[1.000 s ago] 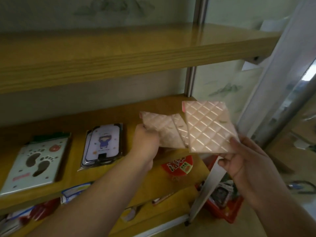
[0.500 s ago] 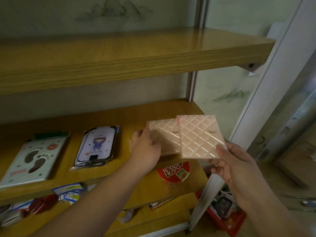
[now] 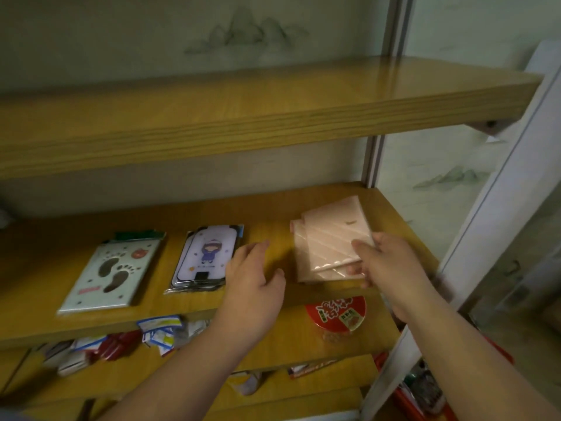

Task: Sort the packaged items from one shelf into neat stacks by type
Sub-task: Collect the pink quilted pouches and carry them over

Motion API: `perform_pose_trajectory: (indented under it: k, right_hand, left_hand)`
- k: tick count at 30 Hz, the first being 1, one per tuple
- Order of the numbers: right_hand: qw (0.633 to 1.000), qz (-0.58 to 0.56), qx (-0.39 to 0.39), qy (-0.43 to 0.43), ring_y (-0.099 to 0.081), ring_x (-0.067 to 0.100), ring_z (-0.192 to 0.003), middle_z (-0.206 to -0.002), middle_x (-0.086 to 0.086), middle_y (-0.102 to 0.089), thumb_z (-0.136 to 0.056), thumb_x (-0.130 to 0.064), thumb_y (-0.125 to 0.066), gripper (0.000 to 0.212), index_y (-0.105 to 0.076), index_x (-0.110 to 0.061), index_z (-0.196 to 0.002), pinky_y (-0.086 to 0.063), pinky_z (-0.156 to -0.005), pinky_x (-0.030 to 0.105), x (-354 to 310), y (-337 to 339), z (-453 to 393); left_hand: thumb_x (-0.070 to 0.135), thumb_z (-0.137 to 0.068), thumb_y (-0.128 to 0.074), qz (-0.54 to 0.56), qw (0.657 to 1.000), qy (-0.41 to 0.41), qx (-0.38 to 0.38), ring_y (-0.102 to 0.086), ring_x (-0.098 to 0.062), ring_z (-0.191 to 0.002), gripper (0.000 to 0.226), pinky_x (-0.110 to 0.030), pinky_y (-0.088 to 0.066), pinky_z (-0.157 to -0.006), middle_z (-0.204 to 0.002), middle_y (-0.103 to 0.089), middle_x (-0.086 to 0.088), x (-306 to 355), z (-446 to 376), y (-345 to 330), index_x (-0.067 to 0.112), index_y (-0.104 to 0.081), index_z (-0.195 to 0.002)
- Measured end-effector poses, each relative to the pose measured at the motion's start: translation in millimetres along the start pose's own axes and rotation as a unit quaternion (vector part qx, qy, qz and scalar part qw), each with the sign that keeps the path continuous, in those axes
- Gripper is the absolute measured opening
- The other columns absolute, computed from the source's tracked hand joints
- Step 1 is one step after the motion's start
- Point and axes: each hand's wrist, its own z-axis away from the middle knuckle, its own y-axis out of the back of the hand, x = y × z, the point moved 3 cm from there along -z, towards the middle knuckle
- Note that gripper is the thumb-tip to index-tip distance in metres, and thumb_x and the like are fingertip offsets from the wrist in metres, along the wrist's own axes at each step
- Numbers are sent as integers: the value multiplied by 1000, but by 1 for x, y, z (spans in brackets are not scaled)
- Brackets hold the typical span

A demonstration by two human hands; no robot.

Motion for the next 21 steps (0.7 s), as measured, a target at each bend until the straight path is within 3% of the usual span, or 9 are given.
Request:
perform_pose_trajectory:
  k: [4, 8, 10, 12, 15, 18, 21]
  right_hand:
    - [972, 226, 42, 48, -65, 7, -66, -78, -9, -68, -89, -54, -61, 29, -60, -26, -97, -46, -51, 26, -7, 6, 9]
    - [919, 378, 92, 66, -50, 9, -72, -98, -9, -46, -87, -63, -56, 49, -55, -28, -121, -32, -48, 21, -14, 11, 23]
    - [908, 388, 120, 102, -50, 11, -78, -103, -9, -43, -87, -62, -55, 50, -55, -27, -124, -31, -50, 21, -20, 11, 32]
    - [908, 372, 123, 148, -51, 10, -83, -107, -8, -49, -88, -57, -57, 47, -57, -26, -124, -36, -56, 21, -28, 7, 40]
    - [909, 353, 91, 204, -57, 12, -100, -120, -6, -57, -89, -52, -58, 44, -57, -28, -126, -52, -77, 31, -39, -9, 53]
    - [896, 355, 55, 259, -54, 11, -109, -122, -9, -58, -89, -51, -56, 43, -58, -29, -126, -47, -94, 36, -49, -32, 68]
    - [895, 340, 24, 289, -50, 10, -115, -126, -9, -57, -88, -51, -55, 47, -57, -26, -128, -44, -98, 31, -50, -53, 80]
  left_hand:
    - [28, -98, -55, -9, 999, -45, 11, -25, -4, -135, 54, -20, -21, -104, -147, -34, 11, -3, 6, 5, 27, -38, -149]
    - [32, -97, -56, -35, 996, -79, 18, -21, 5, -127, 55, -10, -17, -100, -134, -30, 23, -5, 13, 8, 29, -39, -149]
    - [36, -96, -56, -68, 992, -104, 15, -18, 6, -128, 56, -6, -15, -97, -140, -31, 21, -4, 18, 11, 30, -38, -148]
    - [40, -95, -55, -110, 986, -121, 16, -18, 1, -136, 58, -13, -15, -104, -148, -30, 18, -4, 22, 16, 31, -37, -149]
    - [43, -93, -53, -158, 978, -132, 20, -20, -8, -143, 59, -27, -22, -114, -152, -32, 13, -5, 24, 30, 28, -38, -149]
    - [42, -93, -53, -190, 973, -130, 28, -25, -11, -142, 58, -34, -28, -116, -152, -37, 10, -11, 22, 46, 26, -41, -148]
    - [39, -92, -55, -214, 968, -128, 43, -30, -11, -139, 57, -29, -27, -111, -149, -43, 8, -19, 24, 64, 24, -45, -145]
